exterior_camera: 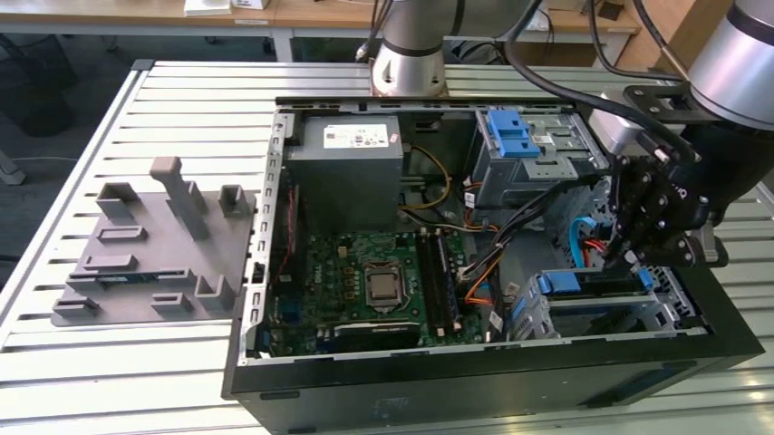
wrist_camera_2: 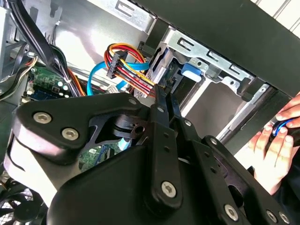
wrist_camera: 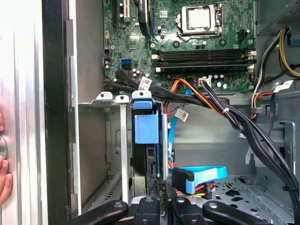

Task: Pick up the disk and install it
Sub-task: 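Insert the first disk wire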

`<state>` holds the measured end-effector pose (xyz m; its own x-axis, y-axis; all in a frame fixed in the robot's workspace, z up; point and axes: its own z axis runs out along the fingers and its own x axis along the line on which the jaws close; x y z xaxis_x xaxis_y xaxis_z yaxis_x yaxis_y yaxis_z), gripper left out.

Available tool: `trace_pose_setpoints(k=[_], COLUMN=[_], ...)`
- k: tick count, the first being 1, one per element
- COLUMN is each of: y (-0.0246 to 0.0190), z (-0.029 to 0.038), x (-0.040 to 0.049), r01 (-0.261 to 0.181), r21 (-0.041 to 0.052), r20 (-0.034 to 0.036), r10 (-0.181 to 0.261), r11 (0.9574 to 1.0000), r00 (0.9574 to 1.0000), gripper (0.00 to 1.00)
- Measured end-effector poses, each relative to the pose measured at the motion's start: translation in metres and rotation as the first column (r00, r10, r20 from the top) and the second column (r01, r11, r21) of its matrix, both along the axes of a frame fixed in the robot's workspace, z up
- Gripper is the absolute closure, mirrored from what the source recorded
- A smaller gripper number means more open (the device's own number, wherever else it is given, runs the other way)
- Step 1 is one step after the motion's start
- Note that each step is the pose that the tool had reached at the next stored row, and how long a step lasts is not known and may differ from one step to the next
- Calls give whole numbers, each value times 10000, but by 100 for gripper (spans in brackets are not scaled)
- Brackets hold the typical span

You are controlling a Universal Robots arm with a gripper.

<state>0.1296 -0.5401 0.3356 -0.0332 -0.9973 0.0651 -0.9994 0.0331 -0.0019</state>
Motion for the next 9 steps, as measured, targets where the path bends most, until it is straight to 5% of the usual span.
trace_pose_setpoints(k=[9], y=[-38], z=[-9], x=[19], r01=[5], r21=[0], r20=[-46], r10=[-5], r11=[10000], r00=[10000], gripper=[84])
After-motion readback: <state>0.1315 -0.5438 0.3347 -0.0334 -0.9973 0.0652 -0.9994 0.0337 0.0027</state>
